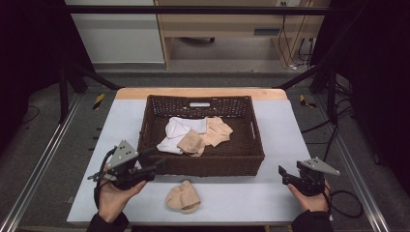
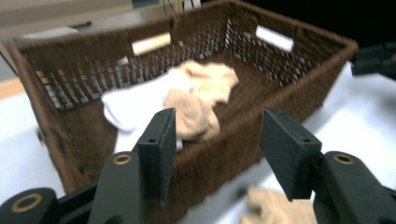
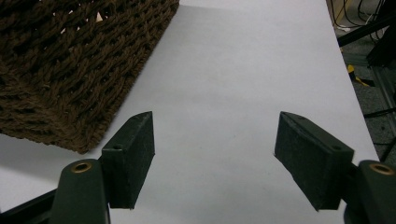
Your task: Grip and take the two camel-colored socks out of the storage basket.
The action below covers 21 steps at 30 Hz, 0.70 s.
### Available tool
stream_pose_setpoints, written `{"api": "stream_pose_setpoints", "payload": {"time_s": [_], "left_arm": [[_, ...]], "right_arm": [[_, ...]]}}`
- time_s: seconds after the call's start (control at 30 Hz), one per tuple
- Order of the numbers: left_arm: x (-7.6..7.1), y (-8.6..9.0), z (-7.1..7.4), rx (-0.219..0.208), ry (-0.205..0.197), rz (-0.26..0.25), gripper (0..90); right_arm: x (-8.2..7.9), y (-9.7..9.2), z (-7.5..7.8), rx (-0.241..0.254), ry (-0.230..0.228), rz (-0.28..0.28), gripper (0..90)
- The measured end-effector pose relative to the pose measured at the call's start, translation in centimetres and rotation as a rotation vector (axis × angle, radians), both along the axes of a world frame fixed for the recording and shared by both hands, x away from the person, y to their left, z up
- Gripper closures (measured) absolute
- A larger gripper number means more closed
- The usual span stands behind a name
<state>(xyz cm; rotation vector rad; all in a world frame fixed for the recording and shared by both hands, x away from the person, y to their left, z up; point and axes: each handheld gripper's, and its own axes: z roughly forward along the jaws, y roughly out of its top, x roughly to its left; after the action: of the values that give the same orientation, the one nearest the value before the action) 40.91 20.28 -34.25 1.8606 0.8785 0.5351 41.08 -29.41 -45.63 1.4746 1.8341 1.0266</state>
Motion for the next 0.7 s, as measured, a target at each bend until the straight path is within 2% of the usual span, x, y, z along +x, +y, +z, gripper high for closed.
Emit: {"api": "stream_pose_setpoints", "payload": {"time_s": [0.13, 0.27, 0.5, 0.57, 0.7], "left_arm": [[1.6, -0.4, 1.2, -0.026, -0.031, 0.018, 45.7], [3.4, -1.0, 2.1, -0.046, -0.031, 0.036, 45.8], [6.6, -2.2, 2.9, -0.037, -0.032, 0.074, 45.8], [7.6, -2.4, 3.0, -0.05, -0.026, 0.084, 45.8], [8.8, -3.1, 3.0, -0.038, -0.035, 0.085, 46.0]], "right_arm": [[0.0, 0.0, 0.0, -0.002, -0.004, -0.004, 28.8], [0.1, 0.0, 0.0, 0.0, -0.006, -0.004, 28.8], [0.1, 0.0, 0.1, -0.008, -0.01, -0.007, 29.8], [0.1, -0.1, 0.1, -0.008, -0.013, -0.009, 30.1], [0.2, -0.1, 0.1, -0.007, -0.011, -0.006, 30.2]]}}
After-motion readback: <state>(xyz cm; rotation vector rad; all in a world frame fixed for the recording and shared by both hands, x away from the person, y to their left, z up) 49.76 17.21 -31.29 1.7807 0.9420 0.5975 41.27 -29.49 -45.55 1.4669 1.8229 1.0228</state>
